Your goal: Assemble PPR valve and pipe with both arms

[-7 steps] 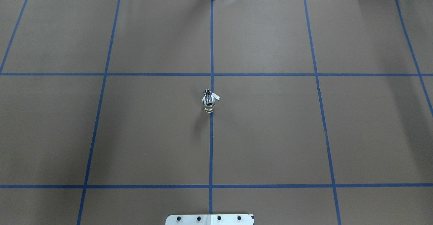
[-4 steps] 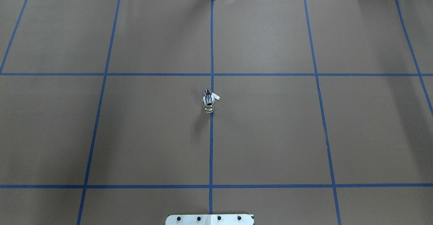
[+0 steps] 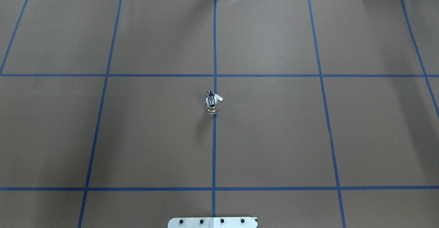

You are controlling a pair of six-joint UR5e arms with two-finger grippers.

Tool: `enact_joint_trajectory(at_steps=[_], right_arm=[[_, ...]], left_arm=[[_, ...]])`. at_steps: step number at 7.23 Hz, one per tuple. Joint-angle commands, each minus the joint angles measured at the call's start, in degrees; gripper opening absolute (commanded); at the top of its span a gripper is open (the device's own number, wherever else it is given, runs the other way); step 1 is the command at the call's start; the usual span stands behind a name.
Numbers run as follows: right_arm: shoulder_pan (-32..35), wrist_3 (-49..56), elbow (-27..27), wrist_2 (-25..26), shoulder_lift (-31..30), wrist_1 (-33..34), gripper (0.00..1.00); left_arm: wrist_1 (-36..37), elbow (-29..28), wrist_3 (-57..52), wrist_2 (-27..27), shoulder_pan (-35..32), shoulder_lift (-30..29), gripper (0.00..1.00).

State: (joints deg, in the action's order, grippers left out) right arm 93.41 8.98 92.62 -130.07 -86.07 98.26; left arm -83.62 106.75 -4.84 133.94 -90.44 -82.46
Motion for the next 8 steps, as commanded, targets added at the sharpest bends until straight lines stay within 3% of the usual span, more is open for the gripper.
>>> enact_joint_trajectory(at_steps=[1,8], right_arm=[[0.02,0.6,0.1,0.08,-0.41,0.0,1.0],[0.02,-0.19,1.24,0.17,-1.12,0.0,1.0]], left_arm=[[0.04,0.12,0.0,0.0,0.0,0.11,1.0],[0.04,-0.05,0.0,-0.08,0.0,0.81,1.0]])
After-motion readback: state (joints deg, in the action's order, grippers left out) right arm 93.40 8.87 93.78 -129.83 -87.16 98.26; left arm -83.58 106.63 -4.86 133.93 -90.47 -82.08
